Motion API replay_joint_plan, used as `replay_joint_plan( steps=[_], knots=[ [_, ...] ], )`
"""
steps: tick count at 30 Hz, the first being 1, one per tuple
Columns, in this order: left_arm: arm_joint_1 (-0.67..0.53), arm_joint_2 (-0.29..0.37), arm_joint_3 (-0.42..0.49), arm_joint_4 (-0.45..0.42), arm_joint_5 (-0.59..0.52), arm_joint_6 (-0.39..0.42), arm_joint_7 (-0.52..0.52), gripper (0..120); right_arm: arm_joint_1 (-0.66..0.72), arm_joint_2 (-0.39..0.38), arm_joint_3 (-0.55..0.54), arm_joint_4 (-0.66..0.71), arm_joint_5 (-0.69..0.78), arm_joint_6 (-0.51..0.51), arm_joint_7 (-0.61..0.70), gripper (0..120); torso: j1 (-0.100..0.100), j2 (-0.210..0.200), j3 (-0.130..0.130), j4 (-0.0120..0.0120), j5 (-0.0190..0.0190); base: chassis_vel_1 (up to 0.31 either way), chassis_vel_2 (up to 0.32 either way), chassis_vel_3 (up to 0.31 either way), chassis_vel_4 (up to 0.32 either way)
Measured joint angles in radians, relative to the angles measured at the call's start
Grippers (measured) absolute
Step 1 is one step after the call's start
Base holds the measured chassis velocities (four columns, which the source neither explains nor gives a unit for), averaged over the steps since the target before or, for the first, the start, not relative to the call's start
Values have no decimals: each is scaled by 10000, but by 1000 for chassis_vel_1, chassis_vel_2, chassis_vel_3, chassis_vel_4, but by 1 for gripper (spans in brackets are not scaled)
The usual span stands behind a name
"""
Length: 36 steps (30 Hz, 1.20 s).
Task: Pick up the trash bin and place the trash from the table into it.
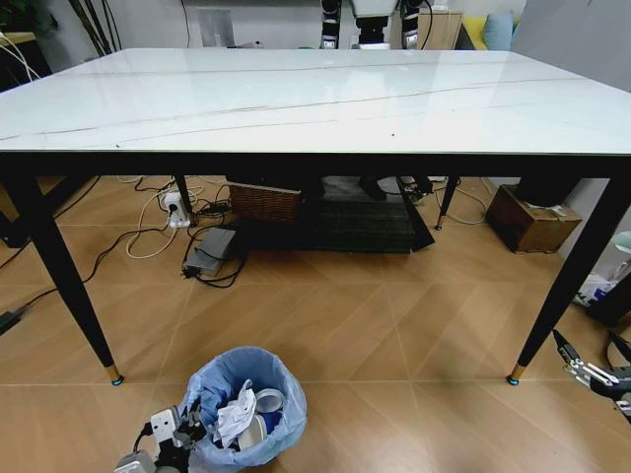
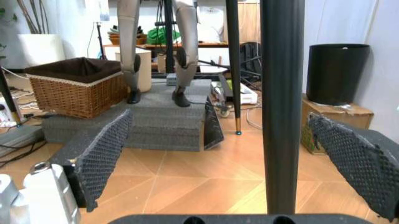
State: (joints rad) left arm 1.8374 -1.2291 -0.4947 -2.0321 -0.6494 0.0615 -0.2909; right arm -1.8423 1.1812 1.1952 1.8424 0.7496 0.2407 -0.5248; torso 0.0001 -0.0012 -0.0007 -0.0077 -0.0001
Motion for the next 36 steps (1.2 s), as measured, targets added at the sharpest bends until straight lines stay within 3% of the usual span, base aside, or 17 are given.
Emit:
replay_joint_plan(
  steps=[36],
  knots=[
    [-127,-15,30,140,27,-135,9,0,0,0,0,0,0,0,0,100,-1,54,1,0,1,0,0,0,0]
  ],
)
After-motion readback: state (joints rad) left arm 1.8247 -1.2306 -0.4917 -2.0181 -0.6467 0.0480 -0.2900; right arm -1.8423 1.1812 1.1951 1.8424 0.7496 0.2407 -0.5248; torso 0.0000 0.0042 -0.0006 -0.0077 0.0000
